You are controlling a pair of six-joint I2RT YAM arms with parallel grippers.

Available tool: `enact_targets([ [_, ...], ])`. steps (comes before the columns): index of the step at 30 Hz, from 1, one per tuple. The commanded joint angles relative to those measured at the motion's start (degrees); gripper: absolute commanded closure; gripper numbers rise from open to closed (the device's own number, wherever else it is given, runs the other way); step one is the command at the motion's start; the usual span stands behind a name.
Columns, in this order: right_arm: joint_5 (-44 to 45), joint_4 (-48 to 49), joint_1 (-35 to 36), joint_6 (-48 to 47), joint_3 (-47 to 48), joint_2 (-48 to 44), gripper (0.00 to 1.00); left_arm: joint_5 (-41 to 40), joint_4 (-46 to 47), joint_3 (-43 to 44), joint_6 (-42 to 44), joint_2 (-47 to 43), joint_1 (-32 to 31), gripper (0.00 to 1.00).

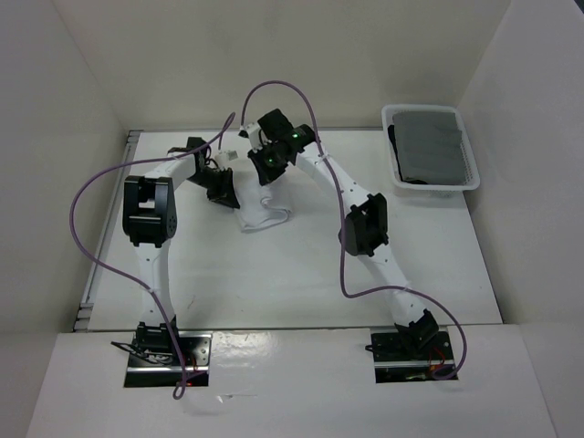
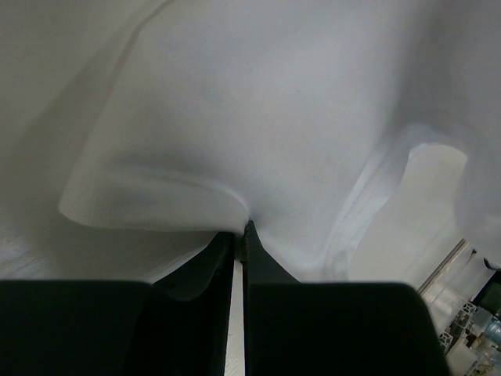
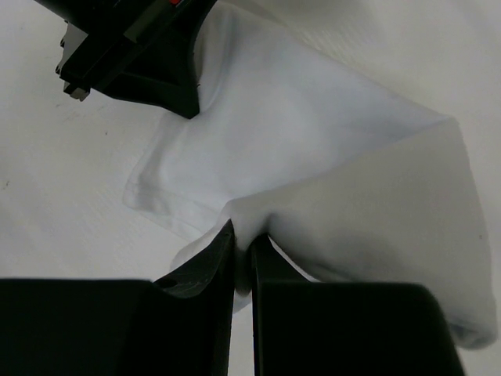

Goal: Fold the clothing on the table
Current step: Fold the skirt

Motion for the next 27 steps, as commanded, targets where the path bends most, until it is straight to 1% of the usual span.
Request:
enact_targets([
  [1, -3.3, -1.2, 2.3, -0.6, 3.6, 3.5, 1.0, -5.2, -1.9, -2.7, 3.6, 0.7, 0.2, 0.92],
  [7, -5.3, -2.4, 4.0, -2.4, 4.7, 5.6, 1.0, -5.2, -1.9, -3.2, 4.1, 0.1, 0.2, 0.92],
  [13, -7.5, -3.5, 5.8, -4.5, 5.2, 5.6, 1.0, -5.2, -1.9, -3.2, 4.6, 0.1, 0.7, 0.92],
  [18, -7.5, -3.5, 7.0, -5.0, 5.7, 5.6, 1.0, -5.2, -2.4, -3.2, 4.6, 0.1, 0.7, 0.92],
  [25, -6.4, -3.0, 7.0, -4.5, 6.8, 7.1, 1.0, -5.2, -2.4, -3.2, 4.6, 0.1, 1.2, 0.92],
  [27, -5.9, -3.0, 7.0, -4.5, 6.8, 7.2, 0.96, -5.2, -2.4, -3.2, 4.6, 0.1, 1.2, 0.92],
])
